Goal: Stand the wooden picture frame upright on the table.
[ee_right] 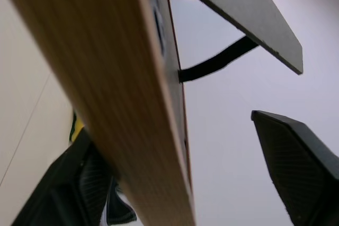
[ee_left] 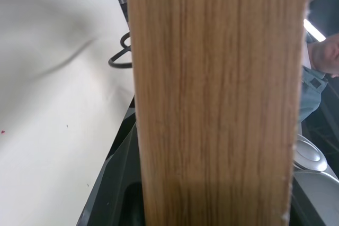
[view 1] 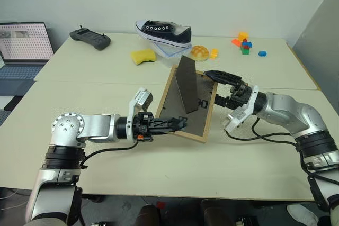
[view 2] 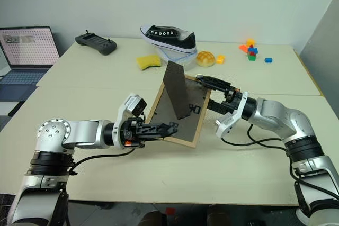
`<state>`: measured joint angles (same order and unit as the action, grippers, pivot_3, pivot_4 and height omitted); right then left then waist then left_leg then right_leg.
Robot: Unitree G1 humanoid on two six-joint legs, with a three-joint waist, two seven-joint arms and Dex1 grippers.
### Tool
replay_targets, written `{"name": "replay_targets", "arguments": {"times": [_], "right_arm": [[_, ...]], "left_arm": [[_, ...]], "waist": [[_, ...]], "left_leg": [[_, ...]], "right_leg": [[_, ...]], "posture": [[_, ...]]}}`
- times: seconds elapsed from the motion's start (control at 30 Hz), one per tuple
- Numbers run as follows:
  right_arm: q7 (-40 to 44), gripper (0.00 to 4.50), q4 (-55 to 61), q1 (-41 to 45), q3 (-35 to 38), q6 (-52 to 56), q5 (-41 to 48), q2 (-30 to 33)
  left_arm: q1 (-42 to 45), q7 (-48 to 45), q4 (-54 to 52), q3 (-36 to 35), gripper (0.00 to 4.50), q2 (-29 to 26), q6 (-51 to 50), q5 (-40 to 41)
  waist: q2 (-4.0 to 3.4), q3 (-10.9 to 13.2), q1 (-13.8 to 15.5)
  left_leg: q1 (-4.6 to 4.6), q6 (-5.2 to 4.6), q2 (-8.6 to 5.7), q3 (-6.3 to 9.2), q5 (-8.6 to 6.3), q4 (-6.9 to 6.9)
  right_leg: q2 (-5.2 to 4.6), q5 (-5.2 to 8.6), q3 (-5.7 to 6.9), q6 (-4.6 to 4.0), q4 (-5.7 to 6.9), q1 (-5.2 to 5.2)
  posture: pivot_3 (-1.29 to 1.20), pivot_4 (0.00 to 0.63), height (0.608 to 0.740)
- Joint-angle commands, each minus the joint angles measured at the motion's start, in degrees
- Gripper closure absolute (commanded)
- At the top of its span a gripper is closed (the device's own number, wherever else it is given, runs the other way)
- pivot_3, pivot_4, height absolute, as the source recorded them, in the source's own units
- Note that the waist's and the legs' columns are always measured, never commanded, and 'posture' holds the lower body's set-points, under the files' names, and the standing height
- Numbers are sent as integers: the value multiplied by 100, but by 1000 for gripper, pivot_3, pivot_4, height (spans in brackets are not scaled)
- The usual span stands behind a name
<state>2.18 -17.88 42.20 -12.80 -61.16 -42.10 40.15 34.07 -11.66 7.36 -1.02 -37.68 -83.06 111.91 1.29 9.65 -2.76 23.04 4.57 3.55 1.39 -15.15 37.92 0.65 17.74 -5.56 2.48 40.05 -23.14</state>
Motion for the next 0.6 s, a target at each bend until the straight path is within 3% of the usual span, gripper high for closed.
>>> {"name": "replay_targets", "arguments": {"times": [0.03, 0.27, 0.4, 0.43, 0.6], "right_arm": [[-116, 1390, 136, 97, 93, -248, 246, 61], [36, 2835, -36, 182, 65, -232, 425, 2], [150, 2987, -86, 129, 69, -236, 592, 1], [172, 2987, -83, 119, 67, -240, 628, 0], [493, 3173, -196, 59, -41, -213, 1085, 14]], "left_arm": [[-21, 19, -132, 81, 3168, -61, 256, 108], [-149, 34, -470, 252, 3168, -108, 458, 108], [-254, -118, -897, 137, 3168, -155, 605, -351], [-272, -184, -951, 90, 2493, -156, 665, -472], [-52, -121, -683, -229, 1470, -193, 1072, -637]], "waist": [[0, 0, 3], [0, 0, -15], [0, 0, -18], [0, 0, -18], [0, 0, -18]], "left_leg": [[0, 0, 0, 1, 0, 1], [-1, 0, 1, 1, 0, 1], [-2, -1, 1, 1, 0, 0], [-2, -1, 1, 0, 0, 0], [-2, -1, 1, 0, 0, 1]], "right_leg": [[0, 0, 1, 0, 0, 0], [2, 0, 0, 0, 2, 0], [3, 0, 0, 0, 2, 0], [2, 0, -1, 0, 2, 0], [2, 0, 0, -1, 4, 2]], "posture": [[0, 150, 740], [0, 150, 740], [0, 150, 740], [0, 150, 740], [0, 150, 740]]}}
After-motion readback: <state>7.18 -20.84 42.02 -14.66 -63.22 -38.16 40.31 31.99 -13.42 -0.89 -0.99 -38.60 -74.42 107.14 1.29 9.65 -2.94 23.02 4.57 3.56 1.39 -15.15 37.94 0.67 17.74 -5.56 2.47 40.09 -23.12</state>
